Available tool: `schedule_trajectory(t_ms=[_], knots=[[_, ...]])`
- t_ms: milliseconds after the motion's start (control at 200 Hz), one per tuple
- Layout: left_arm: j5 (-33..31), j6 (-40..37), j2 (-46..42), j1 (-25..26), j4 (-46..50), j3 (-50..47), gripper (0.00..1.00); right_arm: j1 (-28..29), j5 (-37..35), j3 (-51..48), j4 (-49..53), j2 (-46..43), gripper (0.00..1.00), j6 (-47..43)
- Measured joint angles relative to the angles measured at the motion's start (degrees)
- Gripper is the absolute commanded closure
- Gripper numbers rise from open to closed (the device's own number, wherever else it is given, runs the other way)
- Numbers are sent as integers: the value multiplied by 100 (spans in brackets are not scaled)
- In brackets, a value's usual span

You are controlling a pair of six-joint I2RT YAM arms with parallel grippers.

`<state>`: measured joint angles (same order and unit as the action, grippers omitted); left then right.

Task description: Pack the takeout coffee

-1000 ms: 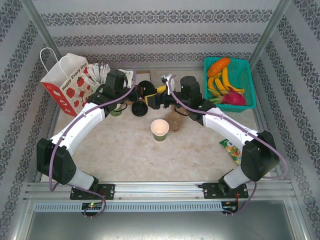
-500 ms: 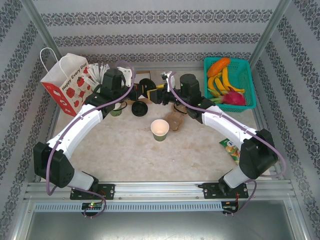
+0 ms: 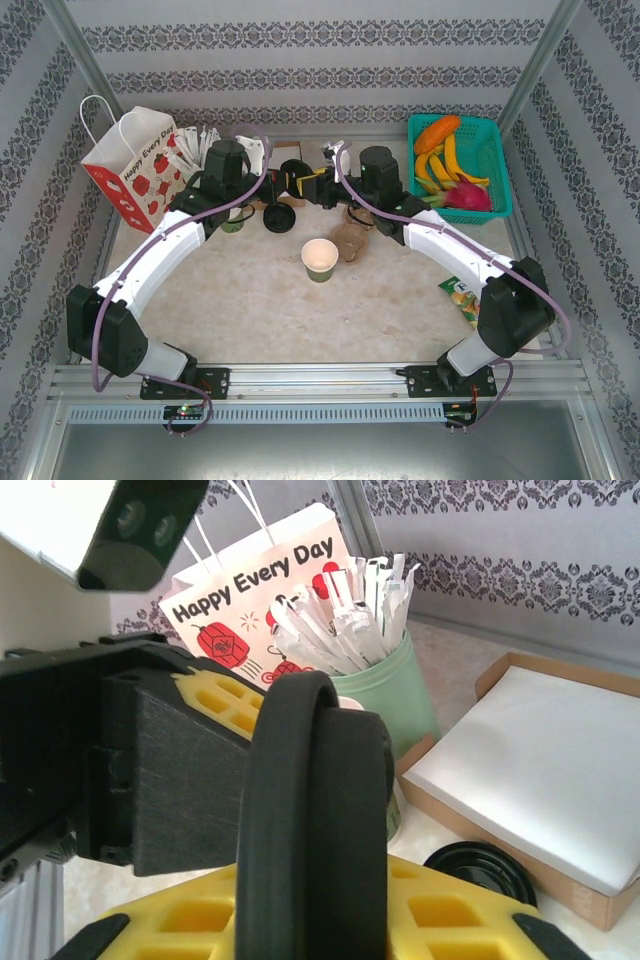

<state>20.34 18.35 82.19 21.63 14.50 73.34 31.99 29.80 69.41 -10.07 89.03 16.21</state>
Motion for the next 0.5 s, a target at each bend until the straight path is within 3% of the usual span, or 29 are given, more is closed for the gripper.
schedule_trajectory(t_ms=[140,230,500], knots=[[4,0,-39,0,-33,-48,98,2,-20,28,63,-2,81,-173],[24,2,-48,0,-42,-79,91,2,-20,39,129,-4,83,-304],[365,-114,-564,-17,-166,-577,41,0,-297,221,708,-142,85,-1169]])
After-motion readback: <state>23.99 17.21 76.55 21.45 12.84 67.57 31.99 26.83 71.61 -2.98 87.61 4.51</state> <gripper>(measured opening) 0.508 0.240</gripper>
